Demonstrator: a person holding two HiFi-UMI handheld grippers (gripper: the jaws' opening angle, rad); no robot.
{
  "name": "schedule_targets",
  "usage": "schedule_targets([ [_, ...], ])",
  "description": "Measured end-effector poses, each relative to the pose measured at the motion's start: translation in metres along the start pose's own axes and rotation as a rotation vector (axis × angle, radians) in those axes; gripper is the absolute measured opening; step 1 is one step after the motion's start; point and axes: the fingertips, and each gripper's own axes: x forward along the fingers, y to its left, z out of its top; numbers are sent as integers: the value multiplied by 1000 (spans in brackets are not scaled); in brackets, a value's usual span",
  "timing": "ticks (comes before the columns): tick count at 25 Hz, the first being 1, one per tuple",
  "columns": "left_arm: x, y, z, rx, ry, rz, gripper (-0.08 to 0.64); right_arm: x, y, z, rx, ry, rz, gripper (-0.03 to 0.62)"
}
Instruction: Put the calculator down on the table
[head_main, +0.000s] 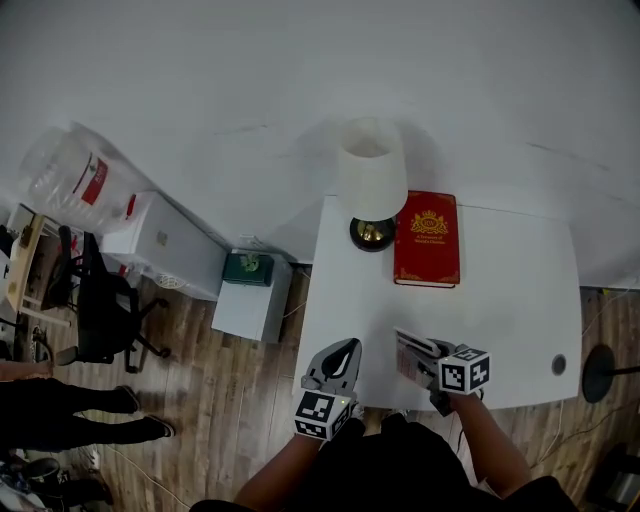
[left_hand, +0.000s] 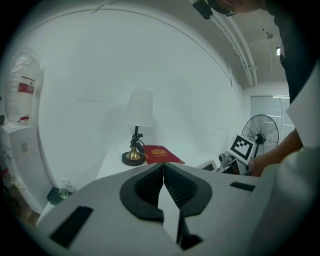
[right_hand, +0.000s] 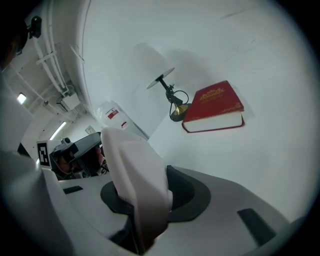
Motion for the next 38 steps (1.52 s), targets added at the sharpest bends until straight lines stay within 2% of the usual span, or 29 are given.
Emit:
schedule_targets([
  [10, -2, -5, -17, -20, 28, 0, 20, 25, -18, -13, 120, 87, -2, 143],
  [14, -1, -11, -13, -24, 14, -21, 20, 29, -29, -22, 126, 125, -44, 153],
  [22, 0, -16, -17, -23, 27, -35, 21, 28, -37, -24, 92, 126, -113, 170],
  [27, 0, -14, -21, -28, 33, -22, 20, 25, -49, -28, 33, 141, -195, 235],
  [32, 4, -13, -21, -73, 32, -11, 21, 22, -62, -28, -12, 145, -255, 283],
  [35, 5, -18, -19, -64, 30, -27, 20, 19, -70, -29, -34, 149, -294, 335],
  [38, 4, -18, -19, -51, 37, -38, 20, 16, -75, -30, -30, 148, -305, 359],
])
